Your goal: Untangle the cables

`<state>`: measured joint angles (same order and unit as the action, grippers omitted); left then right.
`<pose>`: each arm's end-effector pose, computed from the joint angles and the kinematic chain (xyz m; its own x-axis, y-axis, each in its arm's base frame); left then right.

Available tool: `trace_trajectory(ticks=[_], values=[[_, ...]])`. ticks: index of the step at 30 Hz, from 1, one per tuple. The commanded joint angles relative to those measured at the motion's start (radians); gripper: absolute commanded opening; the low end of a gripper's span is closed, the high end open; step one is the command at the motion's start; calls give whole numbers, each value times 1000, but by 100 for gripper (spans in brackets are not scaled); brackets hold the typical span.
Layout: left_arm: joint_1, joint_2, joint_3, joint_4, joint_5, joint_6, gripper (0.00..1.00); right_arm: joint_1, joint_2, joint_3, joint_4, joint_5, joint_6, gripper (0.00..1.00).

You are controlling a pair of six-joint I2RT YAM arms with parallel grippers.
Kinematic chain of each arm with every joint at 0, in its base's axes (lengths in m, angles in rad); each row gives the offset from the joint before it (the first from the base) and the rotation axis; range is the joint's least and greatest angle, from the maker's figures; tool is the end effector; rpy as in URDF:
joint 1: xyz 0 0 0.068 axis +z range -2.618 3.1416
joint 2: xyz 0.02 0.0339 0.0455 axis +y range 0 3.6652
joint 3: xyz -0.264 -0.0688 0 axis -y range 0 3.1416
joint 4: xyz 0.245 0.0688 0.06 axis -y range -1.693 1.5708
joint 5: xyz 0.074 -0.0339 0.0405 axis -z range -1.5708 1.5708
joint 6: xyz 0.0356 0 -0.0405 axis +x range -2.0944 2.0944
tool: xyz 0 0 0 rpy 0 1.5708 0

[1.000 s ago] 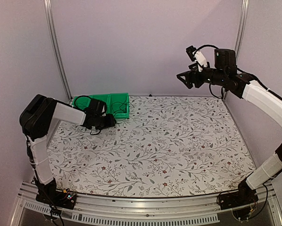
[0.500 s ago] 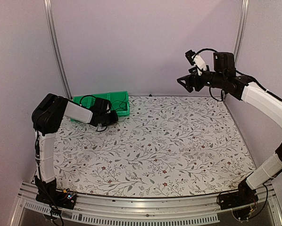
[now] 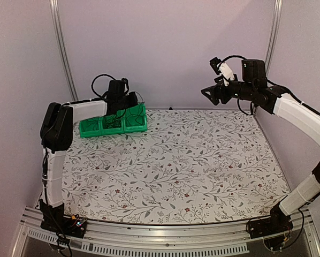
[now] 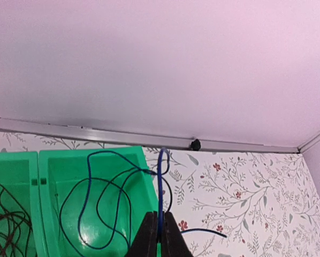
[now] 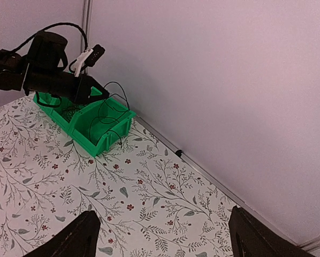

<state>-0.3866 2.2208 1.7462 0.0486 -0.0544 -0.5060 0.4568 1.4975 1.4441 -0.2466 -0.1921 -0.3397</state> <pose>0.4869 -0.1961 0.2198 -0.4950 -0.3210 -0.8074 0.1037 0.9008 -0.4217 0.3134 0.1616 0.3914 -0.0513 -0.3896 -0.9195 -0.6509 0.7113 -0.2651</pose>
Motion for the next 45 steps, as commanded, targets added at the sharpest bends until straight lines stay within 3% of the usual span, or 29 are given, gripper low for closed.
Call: trace_trajectory(ticks=[1, 5, 15, 21, 31, 45], values=[[26, 178, 150, -179, -73, 38, 0, -4, 12, -1, -3, 11, -14, 88], [26, 225, 221, -239, -109, 27, 0, -3, -4, -22, -1, 16, -26, 88], [20, 154, 155, -264, -153, 26, 0, -3, -16, -48, 18, 9, -33, 88], [24, -21, -28, 12, -65, 76, 0, -4, -13, -54, 22, 0, -26, 88], [54, -15, 222, -16, 9, 106, 0, -4, 1, -57, 22, -27, -10, 87], [49, -31, 102, 0, 8, 49, 0, -4, 3, -78, 26, -26, -9, 87]])
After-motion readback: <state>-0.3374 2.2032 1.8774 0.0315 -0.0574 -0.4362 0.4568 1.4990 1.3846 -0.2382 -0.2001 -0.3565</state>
